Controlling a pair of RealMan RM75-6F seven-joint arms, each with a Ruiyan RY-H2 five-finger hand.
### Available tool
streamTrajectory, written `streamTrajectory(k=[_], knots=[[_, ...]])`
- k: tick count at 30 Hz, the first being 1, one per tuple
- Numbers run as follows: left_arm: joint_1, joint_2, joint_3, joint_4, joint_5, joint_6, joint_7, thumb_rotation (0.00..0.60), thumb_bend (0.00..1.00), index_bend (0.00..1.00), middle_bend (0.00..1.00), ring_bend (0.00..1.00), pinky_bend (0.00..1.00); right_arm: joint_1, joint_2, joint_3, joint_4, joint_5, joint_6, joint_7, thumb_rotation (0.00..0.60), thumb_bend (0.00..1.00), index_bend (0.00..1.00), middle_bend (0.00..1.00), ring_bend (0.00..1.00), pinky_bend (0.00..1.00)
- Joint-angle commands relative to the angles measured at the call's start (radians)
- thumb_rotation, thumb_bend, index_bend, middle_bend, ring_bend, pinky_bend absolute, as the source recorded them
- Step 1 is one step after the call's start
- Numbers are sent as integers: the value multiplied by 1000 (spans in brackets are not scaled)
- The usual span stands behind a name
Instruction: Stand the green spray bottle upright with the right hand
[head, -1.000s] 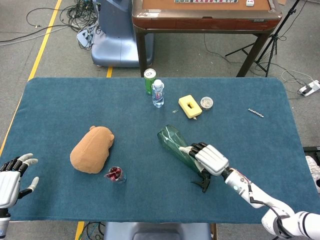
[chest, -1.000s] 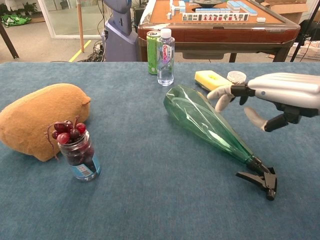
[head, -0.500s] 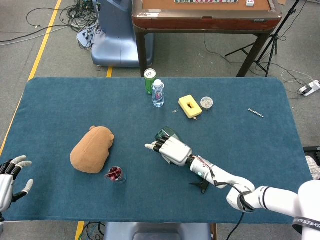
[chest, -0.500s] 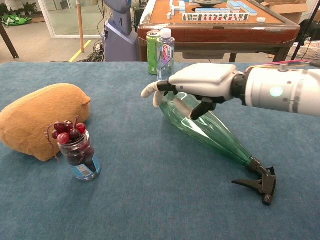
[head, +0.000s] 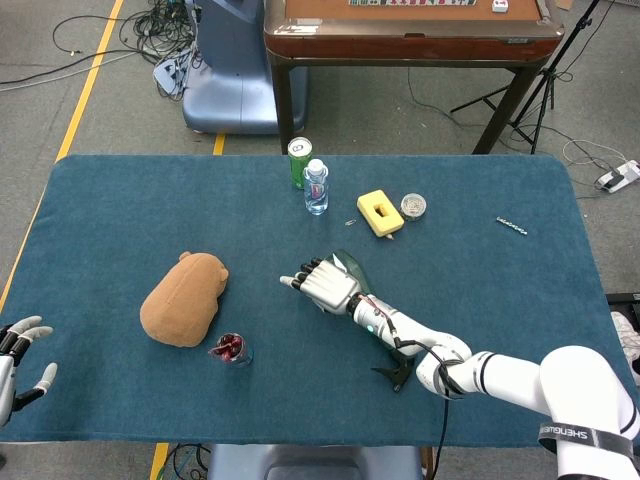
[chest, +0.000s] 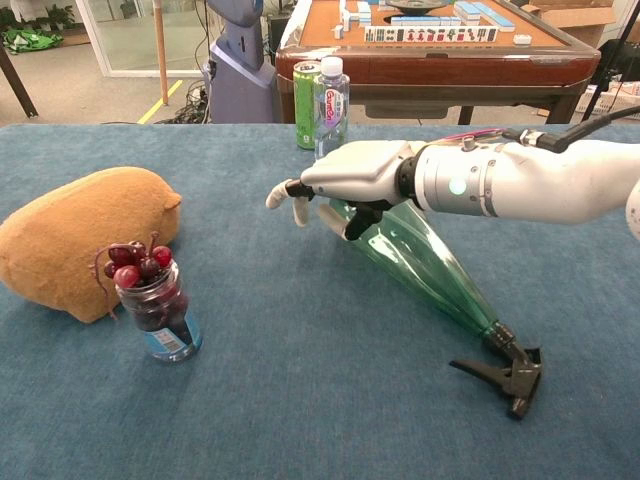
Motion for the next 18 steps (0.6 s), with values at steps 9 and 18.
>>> streamTrajectory(k=[9,18], knots=[[-2,-6,-1,13,8,-7,-14,600,333,321,230,213,248,-52,110,-39,-29,102,16,-36,600,892,129,299,166,240],[-17,-13,-2,12,18,-29,-4,600,333,321,230,213,248,-113,236,-97,-110,148,41,-61,600,893,129,305,166,239]])
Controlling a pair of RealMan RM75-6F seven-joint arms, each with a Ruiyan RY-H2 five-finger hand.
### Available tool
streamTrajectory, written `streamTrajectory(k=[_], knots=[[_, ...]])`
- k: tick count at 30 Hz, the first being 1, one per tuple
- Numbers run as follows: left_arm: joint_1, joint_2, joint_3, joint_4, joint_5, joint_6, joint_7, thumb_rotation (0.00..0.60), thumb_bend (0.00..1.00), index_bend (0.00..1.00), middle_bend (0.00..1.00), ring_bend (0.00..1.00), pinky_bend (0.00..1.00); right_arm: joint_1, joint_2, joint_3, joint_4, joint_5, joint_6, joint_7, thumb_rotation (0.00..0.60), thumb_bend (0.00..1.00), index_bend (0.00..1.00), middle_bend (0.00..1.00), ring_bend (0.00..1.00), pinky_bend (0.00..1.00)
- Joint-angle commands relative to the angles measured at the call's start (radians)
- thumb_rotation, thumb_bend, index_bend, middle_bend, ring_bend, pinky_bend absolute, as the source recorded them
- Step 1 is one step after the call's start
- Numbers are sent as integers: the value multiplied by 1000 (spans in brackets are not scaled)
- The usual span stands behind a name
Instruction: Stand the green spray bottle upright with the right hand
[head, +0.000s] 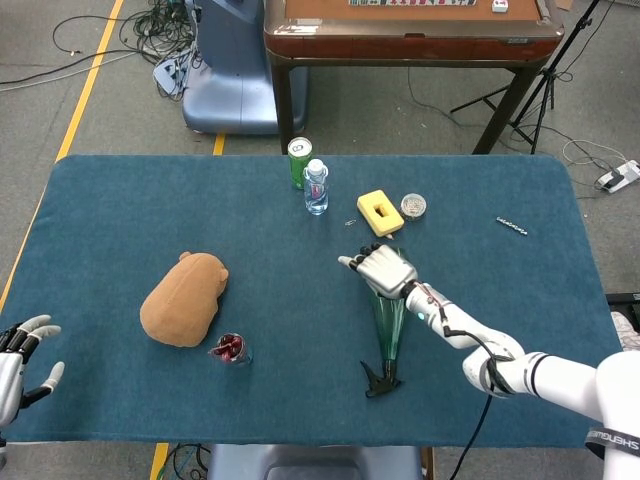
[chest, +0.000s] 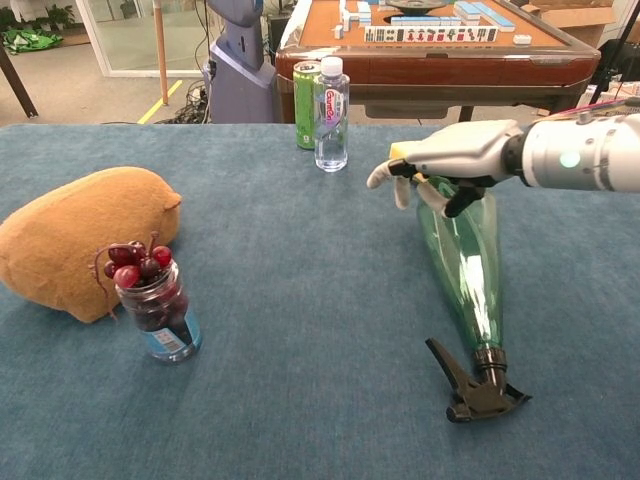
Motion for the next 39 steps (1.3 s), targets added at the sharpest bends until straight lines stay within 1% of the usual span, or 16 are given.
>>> streamTrajectory(k=[1,7,9,11,12,13,15,17,21,26,29,34,39], knots=[[-3,-2,-1,-2,2,-3,3,600,333,321,230,213,248,-25,46,-23,-28,33,8,-22,600,893,129,305,166,239],[-7,-2,0,-3,3,-11,6,600,333,321,230,213,248,-56,110,-55,-70,79,17,-52,600,885,129,305,186,240],[-10,-2,0,-5,4,-15,9,600,333,321,230,213,248,-71,122,-54,-84,72,47,-42,600,805,129,305,187,240],[-13,-2,0,-9,6,-18,15,600,333,321,230,213,248,-86,127,-43,-100,42,96,-12,600,536,129,296,187,240],[-13,-2,0,-11,8,-18,16,600,333,321,230,213,248,-93,126,-37,-106,22,123,5,600,367,129,287,187,240],[-14,-2,-1,-13,9,-17,18,600,333,321,230,213,248,-99,128,-33,-113,2,147,23,600,230,129,279,186,240],[-13,-1,-1,-16,8,-15,21,600,333,321,230,213,248,-111,138,-29,-130,-46,193,63,600,122,129,274,182,240],[-11,2,-2,-20,4,-13,26,600,333,321,230,213,248,-120,154,-35,-151,-96,228,96,600,59,129,274,180,240],[-7,7,-2,-29,-1,-12,34,600,333,321,230,213,248,-134,190,-71,-194,-197,269,128,600,4,129,273,180,240],[-4,8,-1,-39,0,-8,45,600,333,321,230,213,248,-148,227,-142,-230,-331,305,120,600,0,129,252,179,237],[-4,10,0,-46,3,-7,52,600,333,321,230,213,248,-153,239,-177,-240,-397,323,119,600,0,129,233,165,216],[-3,12,1,-57,7,-4,60,600,333,321,230,213,248,-156,230,-220,-210,-513,363,71,600,0,129,187,125,181],[-1,13,3,-60,8,-2,64,600,333,323,231,213,248,-151,203,-243,-163,-570,356,21,600,0,129,179,115,170]])
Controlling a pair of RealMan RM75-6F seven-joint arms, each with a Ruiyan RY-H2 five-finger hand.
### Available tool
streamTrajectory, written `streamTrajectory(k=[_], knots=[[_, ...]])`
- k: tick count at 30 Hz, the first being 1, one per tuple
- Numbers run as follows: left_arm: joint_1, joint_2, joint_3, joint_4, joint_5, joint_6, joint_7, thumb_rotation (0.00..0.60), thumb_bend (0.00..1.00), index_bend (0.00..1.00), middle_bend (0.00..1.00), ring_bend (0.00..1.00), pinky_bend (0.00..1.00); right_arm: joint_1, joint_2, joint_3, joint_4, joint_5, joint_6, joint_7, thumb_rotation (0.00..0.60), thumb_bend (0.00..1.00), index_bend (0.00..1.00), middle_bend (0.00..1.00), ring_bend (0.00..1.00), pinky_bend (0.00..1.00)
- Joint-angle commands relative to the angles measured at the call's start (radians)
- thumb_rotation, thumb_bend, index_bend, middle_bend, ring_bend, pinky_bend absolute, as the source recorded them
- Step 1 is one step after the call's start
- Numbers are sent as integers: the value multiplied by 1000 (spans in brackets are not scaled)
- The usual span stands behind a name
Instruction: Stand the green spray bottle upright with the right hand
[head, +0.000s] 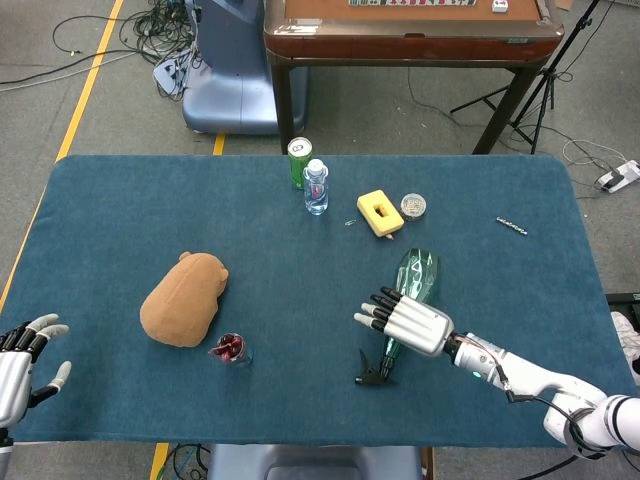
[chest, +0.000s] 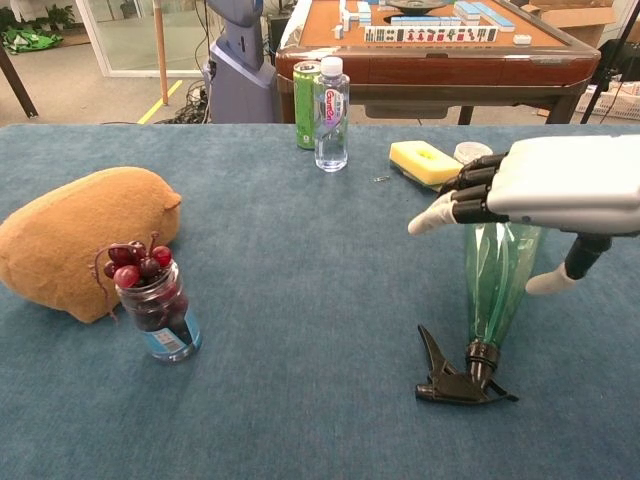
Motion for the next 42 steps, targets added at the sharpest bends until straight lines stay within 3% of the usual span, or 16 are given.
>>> streamTrajectory(k=[1,13,18,29,35,42], knots=[[2,0,1,0,0,2,-1,600,333,324,231,213,248,3,-28,-19,45,-34,-5,-41,600,0,129,179,115,167],[8,-2,2,7,-3,4,-11,600,333,326,230,213,248,4,-145,-35,183,-53,-29,-60,600,12,175,182,114,162],[9,-2,2,11,-4,4,-14,600,333,326,230,213,248,4,-176,-44,225,-55,-31,-52,600,61,221,194,115,162],[8,-4,0,17,-4,3,-20,600,333,326,230,213,248,9,-209,-45,281,-50,-15,-28,600,254,456,291,124,162],[7,-4,-2,19,-6,1,-20,600,333,327,230,213,248,-8,-222,-6,295,-11,56,35,600,434,618,403,224,162],[2,-5,-2,18,-7,-8,-15,600,333,327,230,213,248,-55,-209,83,244,109,174,241,600,478,663,439,275,172]])
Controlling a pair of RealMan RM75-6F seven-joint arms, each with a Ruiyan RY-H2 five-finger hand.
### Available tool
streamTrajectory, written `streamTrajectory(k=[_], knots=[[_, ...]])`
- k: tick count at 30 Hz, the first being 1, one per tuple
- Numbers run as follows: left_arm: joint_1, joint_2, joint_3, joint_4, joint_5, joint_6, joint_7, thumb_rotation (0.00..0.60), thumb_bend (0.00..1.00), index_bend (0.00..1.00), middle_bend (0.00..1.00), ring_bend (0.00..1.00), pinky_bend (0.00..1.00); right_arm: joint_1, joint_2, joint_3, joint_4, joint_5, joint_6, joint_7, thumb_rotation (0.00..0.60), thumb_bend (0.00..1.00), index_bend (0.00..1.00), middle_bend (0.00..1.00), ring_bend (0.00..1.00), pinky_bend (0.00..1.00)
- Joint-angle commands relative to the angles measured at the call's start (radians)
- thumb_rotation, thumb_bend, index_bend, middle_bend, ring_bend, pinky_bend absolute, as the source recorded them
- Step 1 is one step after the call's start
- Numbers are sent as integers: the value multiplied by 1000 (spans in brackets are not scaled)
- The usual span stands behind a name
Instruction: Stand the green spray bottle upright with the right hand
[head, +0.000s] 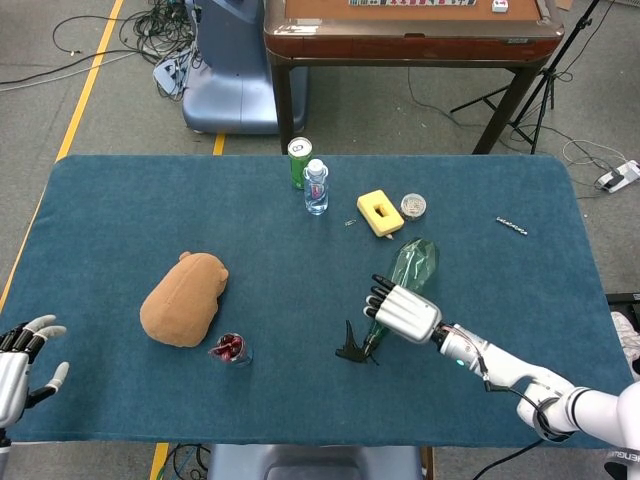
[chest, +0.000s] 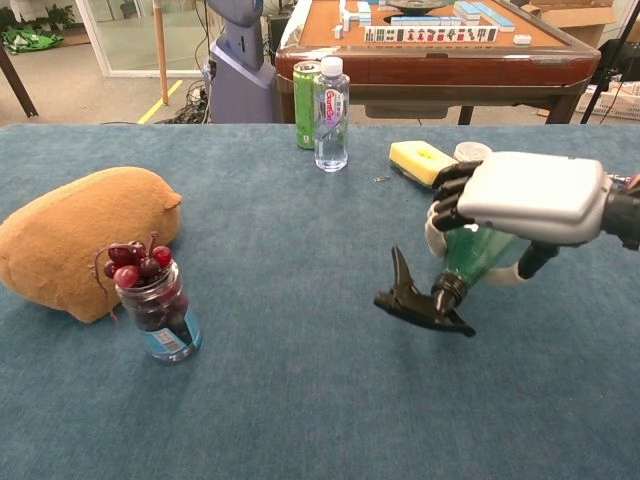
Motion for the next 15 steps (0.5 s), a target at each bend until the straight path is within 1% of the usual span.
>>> streamTrajectory(k=[1,4,8,10,15], knots=[[-1,-1,0,0,-1,-2,0,600,333,327,230,213,248,-37,15,60,-48,92,67,161,600,479,663,439,275,177],[-1,-2,0,3,-4,-6,-1,600,333,327,230,213,248,-61,35,98,-82,165,94,306,600,479,663,439,275,183],[-5,-5,0,6,-4,-11,-1,600,333,327,230,213,248,-94,43,139,-112,240,121,464,600,479,663,438,275,183],[-6,-6,0,6,-3,-12,-1,600,333,327,231,213,248,-106,47,153,-133,272,119,547,600,479,663,438,275,183],[-8,-5,0,4,-1,-13,0,600,333,326,230,213,248,-130,69,175,-190,345,73,768,600,479,663,438,275,183]])
